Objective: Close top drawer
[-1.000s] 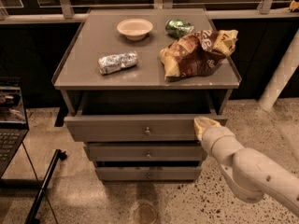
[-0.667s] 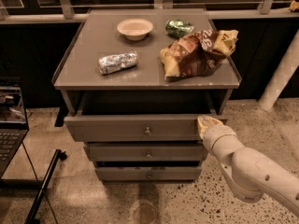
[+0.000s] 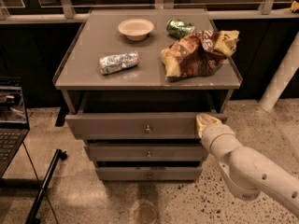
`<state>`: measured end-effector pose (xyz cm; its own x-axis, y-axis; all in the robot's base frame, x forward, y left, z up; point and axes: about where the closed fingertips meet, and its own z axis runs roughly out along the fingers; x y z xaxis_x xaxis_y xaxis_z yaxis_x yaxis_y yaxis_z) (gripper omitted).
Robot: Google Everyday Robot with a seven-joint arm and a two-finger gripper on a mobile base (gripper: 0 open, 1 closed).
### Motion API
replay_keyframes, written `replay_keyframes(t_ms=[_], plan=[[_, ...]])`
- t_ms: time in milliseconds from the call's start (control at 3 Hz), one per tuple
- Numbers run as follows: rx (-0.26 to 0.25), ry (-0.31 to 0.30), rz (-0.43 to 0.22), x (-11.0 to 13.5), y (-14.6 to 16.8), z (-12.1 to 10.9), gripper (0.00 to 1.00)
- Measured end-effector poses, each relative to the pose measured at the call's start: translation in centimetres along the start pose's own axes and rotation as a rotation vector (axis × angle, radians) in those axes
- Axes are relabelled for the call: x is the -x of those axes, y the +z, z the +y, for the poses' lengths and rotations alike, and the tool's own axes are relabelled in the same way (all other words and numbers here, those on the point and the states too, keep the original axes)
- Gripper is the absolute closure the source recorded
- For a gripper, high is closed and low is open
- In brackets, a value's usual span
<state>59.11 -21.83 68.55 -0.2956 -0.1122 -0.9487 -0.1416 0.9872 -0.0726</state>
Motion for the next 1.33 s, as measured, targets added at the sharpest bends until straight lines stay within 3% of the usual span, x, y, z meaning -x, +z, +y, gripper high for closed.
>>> replay_keyframes(t_ms=[667,1333], plan=[[-0.021,-0.035,-0.031,0.7,2.7,0.3,1.00],[-0.028,-0.042,-0.038,0.9,2.9,0.5,1.00]])
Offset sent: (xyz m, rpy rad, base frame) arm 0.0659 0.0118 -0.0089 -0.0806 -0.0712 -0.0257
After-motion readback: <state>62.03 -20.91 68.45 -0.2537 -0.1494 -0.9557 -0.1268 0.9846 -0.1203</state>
